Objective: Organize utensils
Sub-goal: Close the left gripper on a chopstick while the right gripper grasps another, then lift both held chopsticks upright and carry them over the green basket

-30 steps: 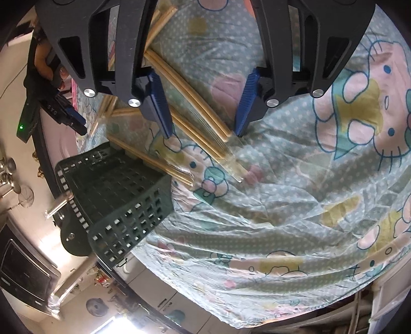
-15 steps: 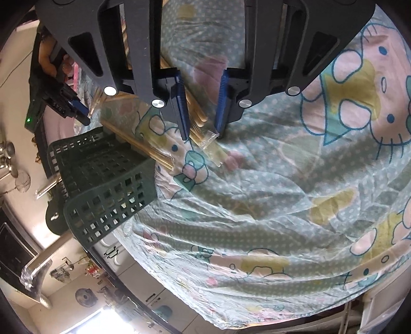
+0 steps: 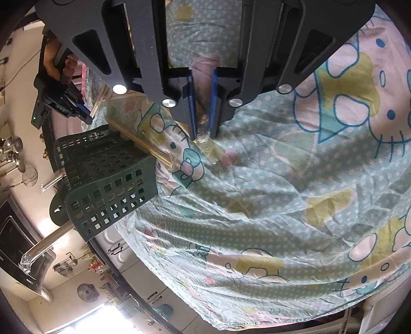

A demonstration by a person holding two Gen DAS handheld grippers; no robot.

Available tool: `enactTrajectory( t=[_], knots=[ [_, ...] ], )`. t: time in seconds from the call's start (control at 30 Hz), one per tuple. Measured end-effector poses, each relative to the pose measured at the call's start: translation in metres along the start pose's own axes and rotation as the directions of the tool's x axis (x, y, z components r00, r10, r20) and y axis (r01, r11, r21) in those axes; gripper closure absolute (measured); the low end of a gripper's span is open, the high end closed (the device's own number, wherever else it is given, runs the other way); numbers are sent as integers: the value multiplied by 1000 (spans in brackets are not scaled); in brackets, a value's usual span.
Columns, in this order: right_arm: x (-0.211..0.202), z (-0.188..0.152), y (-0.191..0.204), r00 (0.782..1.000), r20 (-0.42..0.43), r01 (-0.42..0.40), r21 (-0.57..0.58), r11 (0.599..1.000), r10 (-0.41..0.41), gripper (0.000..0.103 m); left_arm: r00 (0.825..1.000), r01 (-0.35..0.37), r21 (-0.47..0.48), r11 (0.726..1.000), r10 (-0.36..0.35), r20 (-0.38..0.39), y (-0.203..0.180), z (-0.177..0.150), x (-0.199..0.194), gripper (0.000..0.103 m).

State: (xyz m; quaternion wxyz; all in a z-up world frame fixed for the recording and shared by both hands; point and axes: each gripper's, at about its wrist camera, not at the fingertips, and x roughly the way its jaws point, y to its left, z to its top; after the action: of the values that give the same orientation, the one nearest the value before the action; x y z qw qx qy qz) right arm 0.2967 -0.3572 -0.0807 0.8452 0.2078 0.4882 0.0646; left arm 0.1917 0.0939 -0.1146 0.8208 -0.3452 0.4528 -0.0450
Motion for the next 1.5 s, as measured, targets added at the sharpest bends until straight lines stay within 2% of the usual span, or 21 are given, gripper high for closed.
enactTrajectory(
  t=[0.17,0.57,0.7,0.9,1.07,1.27,1.5],
  knots=[
    [-22,0,10,998,47,-39,-49,998,42,90,1000,2,13,1000,-2,18,3,-2,-10,100],
    [-89,-10,44,979,152,-100,-233,967,138,94,986,-2,131,991,-20,166,-16,4,-68,100],
    [-109,-18,65,968,189,-98,-327,940,167,95,975,-9,172,985,-29,218,-24,5,-87,100],
    [-131,-36,100,950,227,-83,-472,877,212,97,959,-12,228,973,-53,279,-42,5,-112,101],
    [-138,-48,119,945,224,-84,-534,841,237,98,950,9,271,962,-93,299,-60,3,-127,103],
    [-146,-56,131,941,224,-88,-563,822,254,98,944,33,325,945,-137,302,-80,-1,-136,103],
    [-163,-63,142,926,238,-99,-595,798,293,98,935,59,386,921,-186,301,-107,-6,-146,103]
  ],
)
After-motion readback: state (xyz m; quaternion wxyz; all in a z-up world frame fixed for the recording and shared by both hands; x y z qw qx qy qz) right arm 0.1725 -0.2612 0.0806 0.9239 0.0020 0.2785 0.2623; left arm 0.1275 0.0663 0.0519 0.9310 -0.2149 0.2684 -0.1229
